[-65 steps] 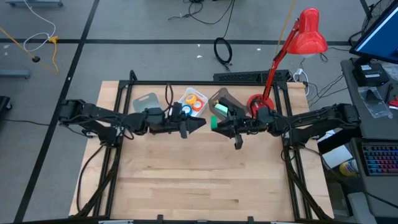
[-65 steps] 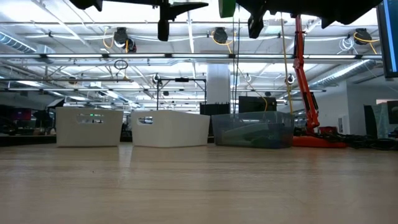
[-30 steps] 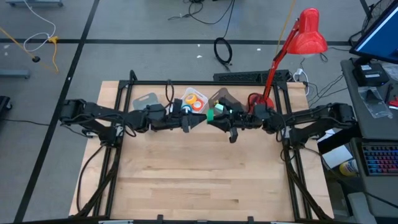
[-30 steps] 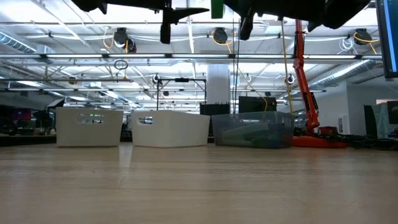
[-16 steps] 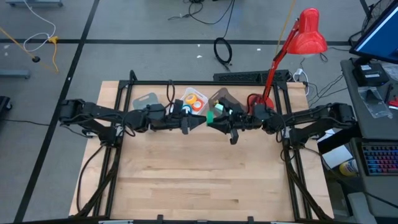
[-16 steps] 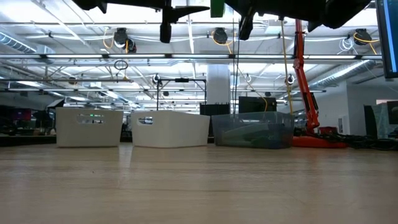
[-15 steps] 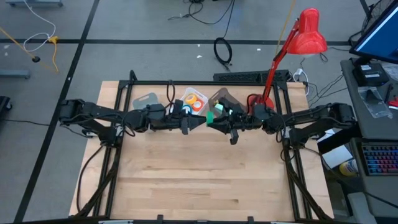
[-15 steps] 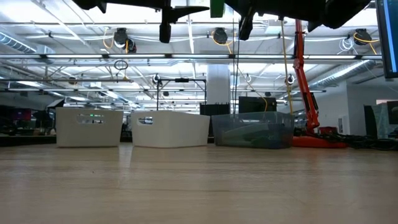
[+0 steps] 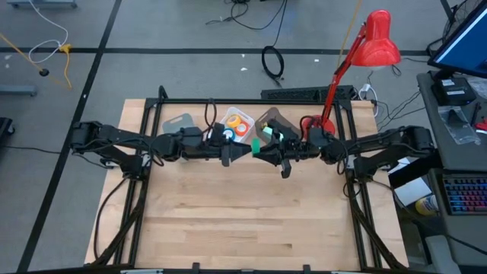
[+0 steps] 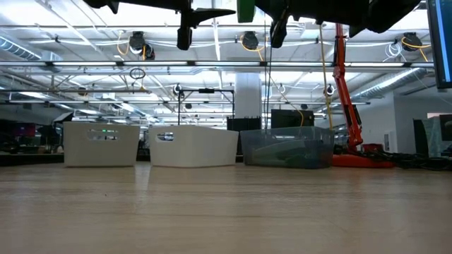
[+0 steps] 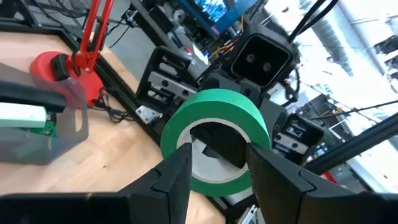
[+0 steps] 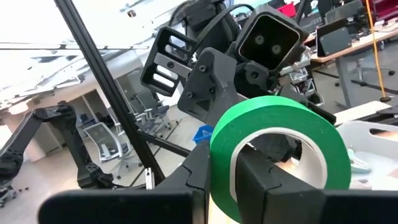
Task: Pick and place Stapler, Stapler remover, tape
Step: Put the green tape into the white bin
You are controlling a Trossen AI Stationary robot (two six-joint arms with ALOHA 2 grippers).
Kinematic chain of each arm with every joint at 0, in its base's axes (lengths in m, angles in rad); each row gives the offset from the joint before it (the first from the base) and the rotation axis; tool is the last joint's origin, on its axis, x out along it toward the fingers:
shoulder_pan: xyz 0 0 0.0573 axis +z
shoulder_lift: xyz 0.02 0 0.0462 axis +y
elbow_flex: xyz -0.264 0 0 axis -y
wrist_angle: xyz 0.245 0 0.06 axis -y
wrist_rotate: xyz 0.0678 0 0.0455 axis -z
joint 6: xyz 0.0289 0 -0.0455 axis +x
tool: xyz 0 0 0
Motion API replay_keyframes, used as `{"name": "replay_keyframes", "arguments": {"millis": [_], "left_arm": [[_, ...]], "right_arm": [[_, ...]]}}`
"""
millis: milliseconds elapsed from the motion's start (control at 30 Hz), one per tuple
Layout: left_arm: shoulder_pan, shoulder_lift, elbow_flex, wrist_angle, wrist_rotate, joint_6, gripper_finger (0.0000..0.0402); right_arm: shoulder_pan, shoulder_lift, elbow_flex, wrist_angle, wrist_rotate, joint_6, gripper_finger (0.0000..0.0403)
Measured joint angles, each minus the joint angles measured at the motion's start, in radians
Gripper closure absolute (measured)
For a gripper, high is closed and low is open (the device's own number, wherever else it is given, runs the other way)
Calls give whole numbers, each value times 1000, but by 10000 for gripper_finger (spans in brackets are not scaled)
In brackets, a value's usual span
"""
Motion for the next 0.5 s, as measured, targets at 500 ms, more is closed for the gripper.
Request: {"name": "replay_keyframes", "arguments": {"millis": [500], "left_arm": [[30, -9, 1, 29, 20, 3, 243]], "right_arm": [[-2, -58, -1, -120, 13, -32, 370]]}}
